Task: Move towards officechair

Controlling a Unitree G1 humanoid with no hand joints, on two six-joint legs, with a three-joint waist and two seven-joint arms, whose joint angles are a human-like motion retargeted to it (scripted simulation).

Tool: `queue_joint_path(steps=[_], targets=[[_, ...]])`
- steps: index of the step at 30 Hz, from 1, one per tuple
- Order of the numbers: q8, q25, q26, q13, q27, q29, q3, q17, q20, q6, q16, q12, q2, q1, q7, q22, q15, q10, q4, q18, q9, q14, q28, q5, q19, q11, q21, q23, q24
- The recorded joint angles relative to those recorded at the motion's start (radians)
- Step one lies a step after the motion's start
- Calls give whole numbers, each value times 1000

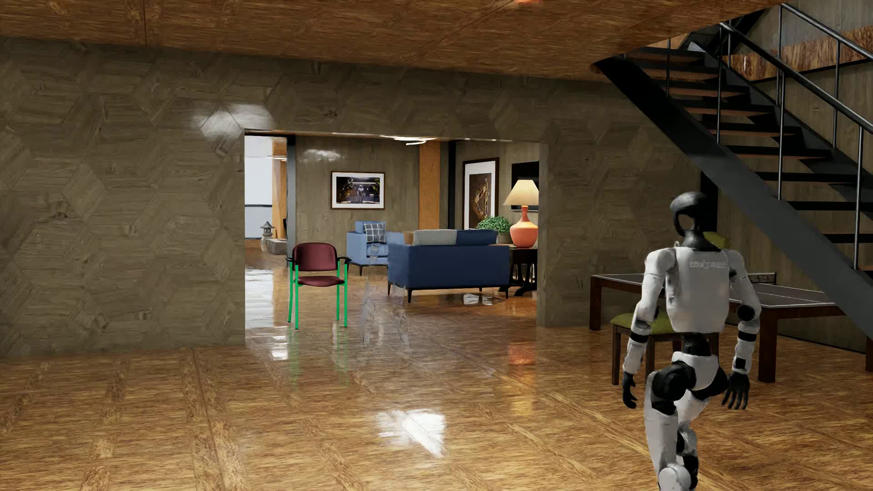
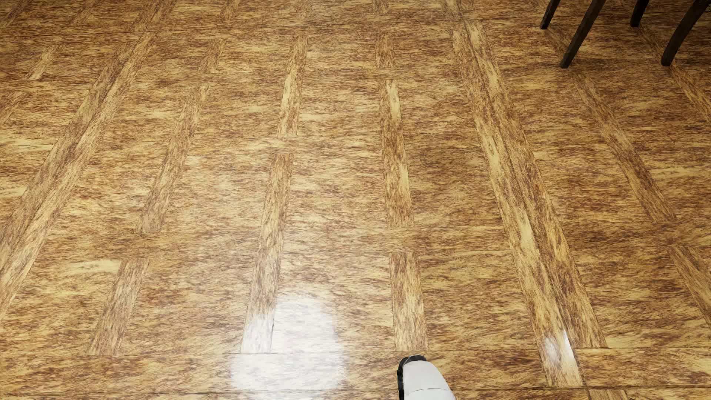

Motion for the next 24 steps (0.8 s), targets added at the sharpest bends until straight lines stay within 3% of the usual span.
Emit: queue_joint_path(steps=[3, 5, 7, 9, 10, 11, 13, 15, 19, 20, 21, 22, 23, 24], targets=[[0, 0, 0, 18, 0, 0, -30, -3, 8, 15, -18, -41, -8, 53, 0, -25, -10, -9, 29, 0, -10, 6, 0, -6, 0, -88, 58, 113, 0], [0, 0, 0, 36, 0, 0, -48, -3, 22, 21, -24, -28, -34, 80, 0, -71, 8, -11, 53, 0, -25, 91, 0, -14, 0, -11, 68, 154, 0], [0, 0, 0, 39, 0, 0, -17, -6, 96, 48, -47, 34, -43, 71, 0, -106, 6, 48, 78, 0, -32, 333, 0, 5, 0, 100, 72, 174, 0], [0, 0, 0, 30, 0, 0, 24, -13, 104, 67, -54, 88, 28, -65, 0, -90, -58, 295, 107, 0, -54, 625, 0, 23, 0, 137, 25, 157, 0], [0, 0, 0, 18, 0, 0, 61, -35, 106, 82, -39, 136, 113, -126, 0, -146, -83, 474, 116, 0, -24, 720, 0, 69, 0, 114, 57, 98, 0], [0, 0, 0, -2, 0, 0, 89, -48, 97, 85, -34, 158, 179, -206, 0, -156, -106, 641, 104, 0, -15, 738, 0, 78, 0, 102, 33, 63, 0], [0, 0, 0, -58, 0, 0, 173, -73, 65, 79, -27, 184, 296, -355, 0, -144, -131, 831, 69, 0, -7, 657, 0, 102, 0, 43, -26, -5, 0], [0, 0, 0, -115, 0, 0, 244, -89, 41, 70, -20, 212, 402, -489, 0, -134, -150, 797, 36, 0, -6, 608, 0, 99, 0, 4, -95, -84, 0], [0, 0, 0, -244, 0, 0, 310, -104, -12, 61, -26, 239, 617, -602, 0, -108, -229, 236, 24, 0, 3, 672, 0, 96, 0, -61, -155, -190, 0], [0, 0, 0, -272, 0, 0, 308, -99, -22, 67, -35, 237, 663, -599, 0, -95, -256, 82, 32, 0, -1, 578, 0, 103, 0, -70, -161, -199, 0], [0, 0, 0, -294, 0, 0, 304, -94, -37, 73, -42, 232, 718, -579, 0, -89, -284, 12, 37, 0, 0, 387, 0, 111, 0, -81, -161, -211, 0], [0, 0, 0, -306, 0, 0, 306, -86, -52, 72, -43, 225, 760, -564, 0, -91, -306, -80, 36, 0, 1, 289, 0, 114, 0, -88, -157, -224, 0], [0, 0, 0, -309, 0, 0, 310, -75, -65, 73, -42, 214, 791, -565, 0, -95, -313, -184, 43, 0, 1, 292, 0, 116, 0, -87, -152, -240, 0], [0, 0, 0, -299, 0, 0, 317, -67, -64, 61, -41, 200, 803, -581, 0, -100, -300, -19, 37, 0, -1, 274, 0, 94, 0, -66, -146, -258, 0]])
